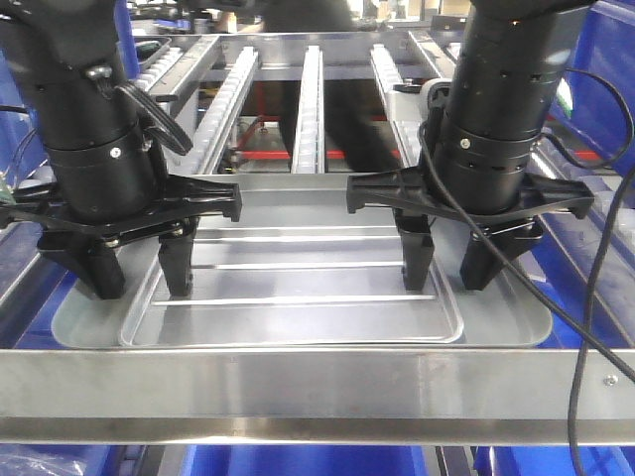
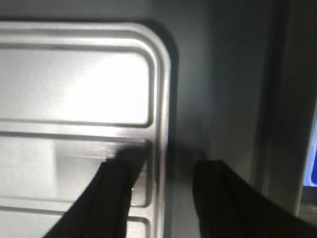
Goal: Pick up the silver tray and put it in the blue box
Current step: 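Descend both grippers further onto the tray's side rims, then close both grippers on the tray's side rims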
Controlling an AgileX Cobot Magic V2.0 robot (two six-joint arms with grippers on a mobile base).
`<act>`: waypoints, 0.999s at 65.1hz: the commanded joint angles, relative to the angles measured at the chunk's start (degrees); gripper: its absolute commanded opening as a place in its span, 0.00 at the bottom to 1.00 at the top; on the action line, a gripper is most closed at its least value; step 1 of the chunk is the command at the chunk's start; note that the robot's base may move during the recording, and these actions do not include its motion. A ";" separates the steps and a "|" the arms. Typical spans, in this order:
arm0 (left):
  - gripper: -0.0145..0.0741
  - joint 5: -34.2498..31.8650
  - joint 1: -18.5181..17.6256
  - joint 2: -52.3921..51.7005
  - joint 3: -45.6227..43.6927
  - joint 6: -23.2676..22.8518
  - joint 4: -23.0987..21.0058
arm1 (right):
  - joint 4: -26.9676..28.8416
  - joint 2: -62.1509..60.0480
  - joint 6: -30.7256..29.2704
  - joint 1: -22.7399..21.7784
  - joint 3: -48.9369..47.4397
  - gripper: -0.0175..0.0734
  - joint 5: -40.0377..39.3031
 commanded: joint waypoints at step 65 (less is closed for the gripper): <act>0.46 0.51 -0.42 -1.68 -1.03 -0.20 0.00 | -1.27 -1.51 -0.60 -0.19 -1.65 0.65 -0.36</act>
